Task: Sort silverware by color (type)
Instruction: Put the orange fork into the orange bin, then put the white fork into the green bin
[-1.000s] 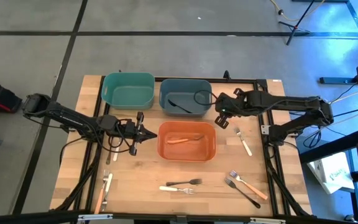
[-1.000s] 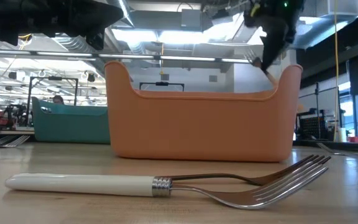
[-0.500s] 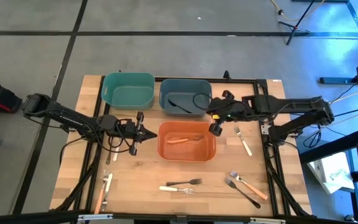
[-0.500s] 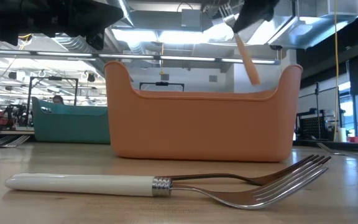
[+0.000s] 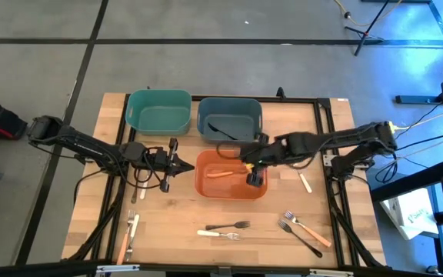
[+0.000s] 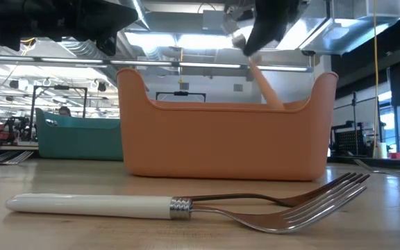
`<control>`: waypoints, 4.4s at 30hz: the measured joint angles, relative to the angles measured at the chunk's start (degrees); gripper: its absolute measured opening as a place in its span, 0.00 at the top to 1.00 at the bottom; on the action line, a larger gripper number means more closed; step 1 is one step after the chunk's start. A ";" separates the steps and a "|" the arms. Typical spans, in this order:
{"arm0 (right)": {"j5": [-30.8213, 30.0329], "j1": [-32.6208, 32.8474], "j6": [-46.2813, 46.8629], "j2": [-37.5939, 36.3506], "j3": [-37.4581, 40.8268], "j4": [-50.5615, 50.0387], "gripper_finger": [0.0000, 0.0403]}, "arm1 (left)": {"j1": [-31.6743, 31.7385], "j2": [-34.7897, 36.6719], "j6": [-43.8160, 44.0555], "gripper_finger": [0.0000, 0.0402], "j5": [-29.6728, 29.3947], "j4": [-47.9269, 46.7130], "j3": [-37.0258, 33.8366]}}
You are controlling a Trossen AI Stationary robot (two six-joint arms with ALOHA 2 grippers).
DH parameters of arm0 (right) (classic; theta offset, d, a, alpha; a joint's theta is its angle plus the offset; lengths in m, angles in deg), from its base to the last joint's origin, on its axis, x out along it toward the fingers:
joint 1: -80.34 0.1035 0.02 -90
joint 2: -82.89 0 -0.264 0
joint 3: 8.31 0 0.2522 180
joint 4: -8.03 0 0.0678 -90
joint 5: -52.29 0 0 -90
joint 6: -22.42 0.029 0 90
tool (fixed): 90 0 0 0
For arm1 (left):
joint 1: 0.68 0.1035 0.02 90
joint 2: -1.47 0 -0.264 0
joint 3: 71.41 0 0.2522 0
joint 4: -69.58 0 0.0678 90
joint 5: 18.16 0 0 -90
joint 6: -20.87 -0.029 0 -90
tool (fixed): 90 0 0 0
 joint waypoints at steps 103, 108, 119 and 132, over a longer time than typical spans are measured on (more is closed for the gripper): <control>9.14 -3.71 41.09 -23.62 50.64 -6.25 0.64 | -1.60 0.00 1.32 0.98 -1.27 0.13 -0.01; 10.97 -3.72 40.56 -22.94 52.13 -3.20 0.64 | -1.60 0.00 1.32 0.98 -1.27 0.14 -0.01; 11.49 -3.61 38.48 -22.09 52.26 -1.70 0.87 | -1.65 0.00 3.16 0.98 -0.91 0.39 -0.04; 5.79 -3.61 31.55 -23.90 46.62 -6.86 0.97 | -1.60 0.00 3.02 0.86 -2.80 -1.05 -0.04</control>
